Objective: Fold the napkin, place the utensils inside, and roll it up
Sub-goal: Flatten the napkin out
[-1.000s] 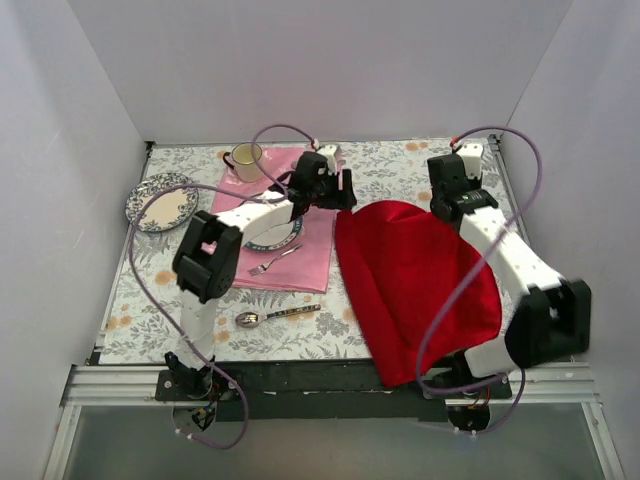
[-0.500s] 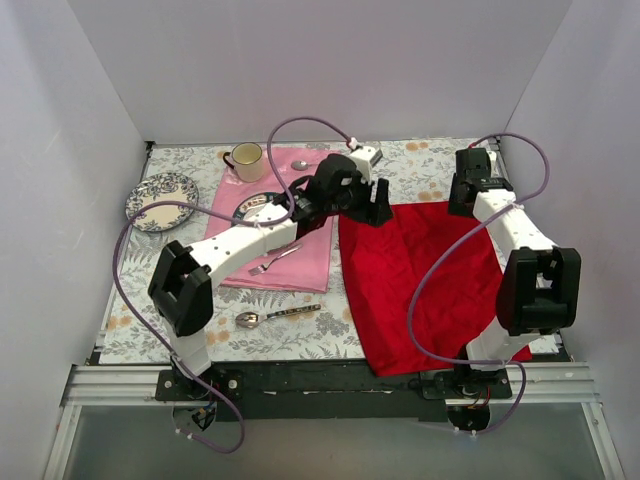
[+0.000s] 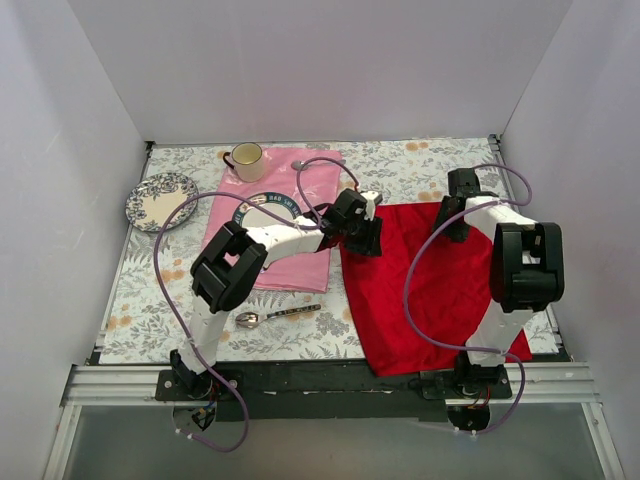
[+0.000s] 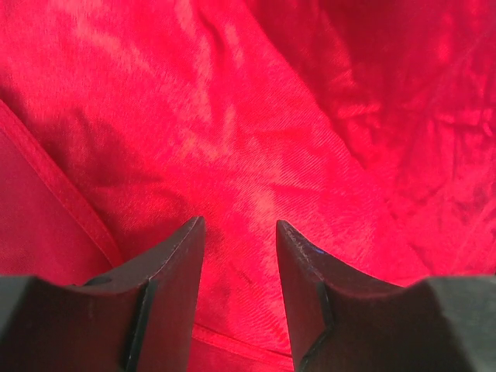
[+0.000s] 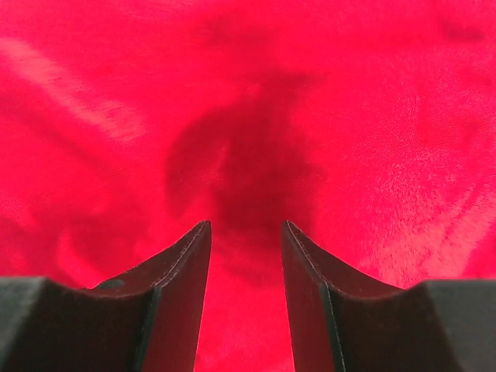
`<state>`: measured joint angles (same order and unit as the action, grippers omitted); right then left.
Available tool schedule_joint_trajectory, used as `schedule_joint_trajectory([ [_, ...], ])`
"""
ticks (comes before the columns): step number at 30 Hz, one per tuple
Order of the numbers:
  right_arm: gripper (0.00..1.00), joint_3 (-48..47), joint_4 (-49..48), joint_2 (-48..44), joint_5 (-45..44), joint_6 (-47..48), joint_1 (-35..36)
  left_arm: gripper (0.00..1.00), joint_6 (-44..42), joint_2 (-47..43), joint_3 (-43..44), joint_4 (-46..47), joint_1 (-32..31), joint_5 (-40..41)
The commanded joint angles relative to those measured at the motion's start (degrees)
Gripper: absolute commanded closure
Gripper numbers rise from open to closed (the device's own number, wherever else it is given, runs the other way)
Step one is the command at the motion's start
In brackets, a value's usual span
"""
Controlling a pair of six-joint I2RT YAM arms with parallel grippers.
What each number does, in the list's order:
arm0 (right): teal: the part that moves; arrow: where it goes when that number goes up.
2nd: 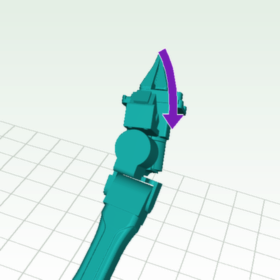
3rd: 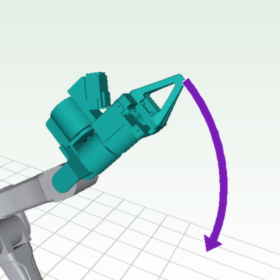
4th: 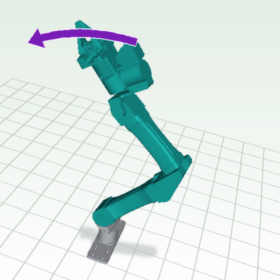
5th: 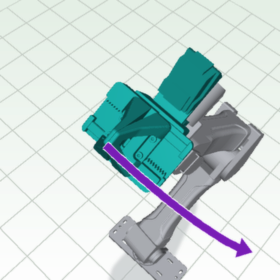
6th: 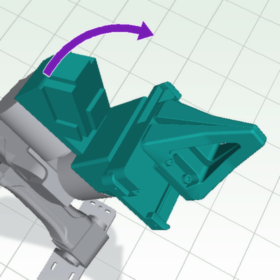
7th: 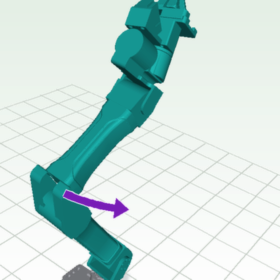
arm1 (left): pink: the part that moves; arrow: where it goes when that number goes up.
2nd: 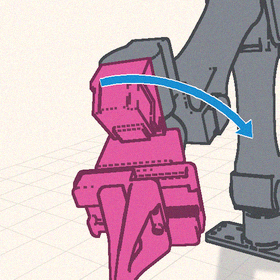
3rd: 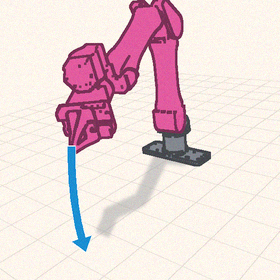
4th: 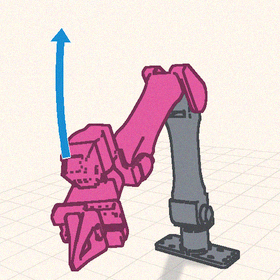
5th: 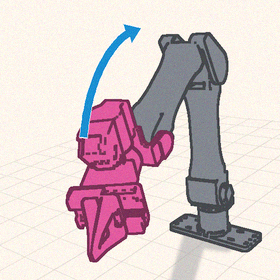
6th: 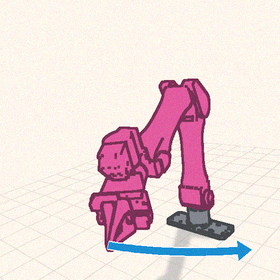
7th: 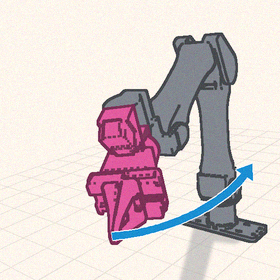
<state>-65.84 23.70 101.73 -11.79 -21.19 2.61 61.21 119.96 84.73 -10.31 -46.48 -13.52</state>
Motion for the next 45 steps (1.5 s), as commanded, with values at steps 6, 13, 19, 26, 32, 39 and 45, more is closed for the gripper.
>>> schedule_joint_trajectory([
  [6,0.5,-3.93,0.81,8.65,-0.95,-2.72,-2.08,0.55,2.5,-2.45,4.66,-0.95,-0.37,2.97],
  [13,0.5,-14.55,4.41,17.0,-3.06,-0.26,-5.6,0.38,-1.25,1.23,15.17,-5.59,-0.37,8.41],
  [19,0.5,-24.15,7.85,23.86,-5.7,3.87,-6.65,0.39,-8.12,11.6,25.73,-6.13,0.07,7.73],
  [26,0.5,-24.59,6.18,23.69,-6.05,5.19,-6.65,0.62,-9.96,21.97,39.44,-3.67,2.09,6.4],
  [32,0.5,-25.21,6.27,23.77,-6.14,5.46,-7.27,0.7,-8.39,26.2,42.45,-9.01,5.25,7.36],
  [39,0.49,-25.91,6.97,24.13,-7.1,5.63,-8.15,0.71,-16.12,15.57,33.75,-15.61,6.4,23.71],
  [45,0.49,-26.97,8.99,21.41,-8.42,6.77,-7.28,0.61,-11.12,0.3,26.83,-16.08,5.09,13.82],
])
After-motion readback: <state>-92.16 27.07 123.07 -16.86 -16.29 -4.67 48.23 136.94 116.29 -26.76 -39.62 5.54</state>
